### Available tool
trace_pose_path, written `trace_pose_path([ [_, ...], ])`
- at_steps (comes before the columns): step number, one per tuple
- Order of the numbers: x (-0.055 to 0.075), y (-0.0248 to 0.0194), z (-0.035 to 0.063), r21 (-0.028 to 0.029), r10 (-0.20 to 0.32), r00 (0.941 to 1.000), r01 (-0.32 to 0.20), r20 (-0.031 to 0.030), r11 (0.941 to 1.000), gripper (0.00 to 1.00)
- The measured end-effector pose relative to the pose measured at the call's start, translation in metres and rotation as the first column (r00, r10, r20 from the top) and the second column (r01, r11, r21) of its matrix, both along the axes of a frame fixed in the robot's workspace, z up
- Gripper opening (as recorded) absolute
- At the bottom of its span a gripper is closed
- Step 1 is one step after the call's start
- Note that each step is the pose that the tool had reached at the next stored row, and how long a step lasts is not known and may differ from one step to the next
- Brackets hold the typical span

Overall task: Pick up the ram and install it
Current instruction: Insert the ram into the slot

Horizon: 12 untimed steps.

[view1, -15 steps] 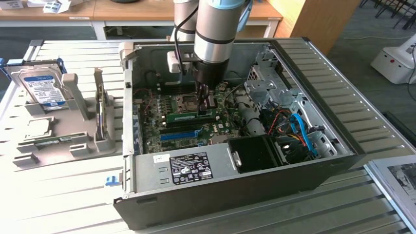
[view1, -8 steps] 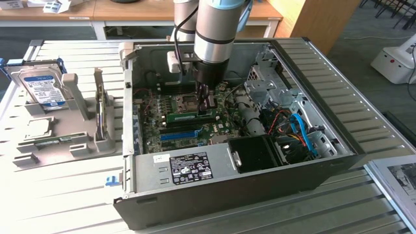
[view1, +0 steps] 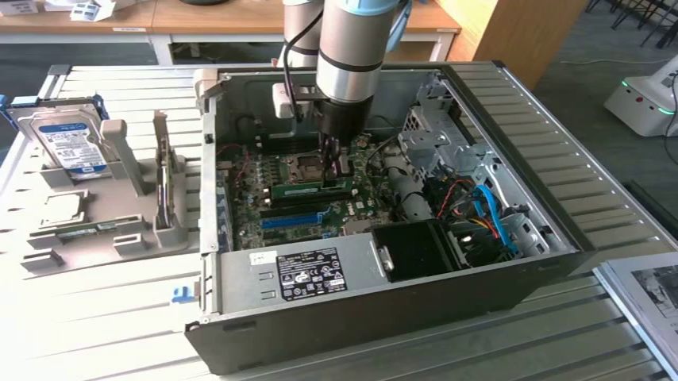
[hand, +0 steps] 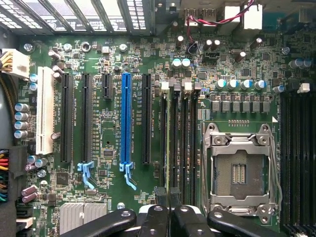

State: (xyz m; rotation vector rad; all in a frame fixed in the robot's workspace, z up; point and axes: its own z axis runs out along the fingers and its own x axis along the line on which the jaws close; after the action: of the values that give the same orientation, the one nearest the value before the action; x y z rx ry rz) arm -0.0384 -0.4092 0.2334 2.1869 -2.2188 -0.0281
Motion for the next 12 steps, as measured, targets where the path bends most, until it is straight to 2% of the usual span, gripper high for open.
trace_pose_path([
  [12,0.0000,-0.0010,-0.0001,0.0001,-0.001,1.0000,0.001,0.0000,1.0000,0.12],
])
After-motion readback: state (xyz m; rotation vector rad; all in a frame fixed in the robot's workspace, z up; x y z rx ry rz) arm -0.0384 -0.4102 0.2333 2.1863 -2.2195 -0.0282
